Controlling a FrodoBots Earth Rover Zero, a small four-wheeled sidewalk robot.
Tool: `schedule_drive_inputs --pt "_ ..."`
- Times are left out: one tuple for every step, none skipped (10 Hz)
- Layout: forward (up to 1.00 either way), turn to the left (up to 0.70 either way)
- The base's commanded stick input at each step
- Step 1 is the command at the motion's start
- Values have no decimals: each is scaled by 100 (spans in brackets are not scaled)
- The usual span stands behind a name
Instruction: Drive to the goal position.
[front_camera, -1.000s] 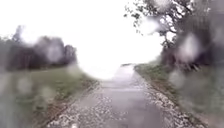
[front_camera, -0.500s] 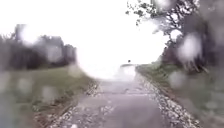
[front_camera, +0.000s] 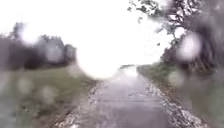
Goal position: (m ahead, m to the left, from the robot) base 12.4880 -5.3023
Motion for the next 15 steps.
schedule_drive_inputs --pt "85 0" --pt "85 0" --pt "85 0" --pt "85 0" --pt "85 0" --pt "85 0" --pt "85 -11" --pt "85 -23" --pt "85 -34" --pt "85 -34" --pt "85 -34" --pt "85 -34" --pt "85 -34" --pt "85 -34" --pt "85 -34"
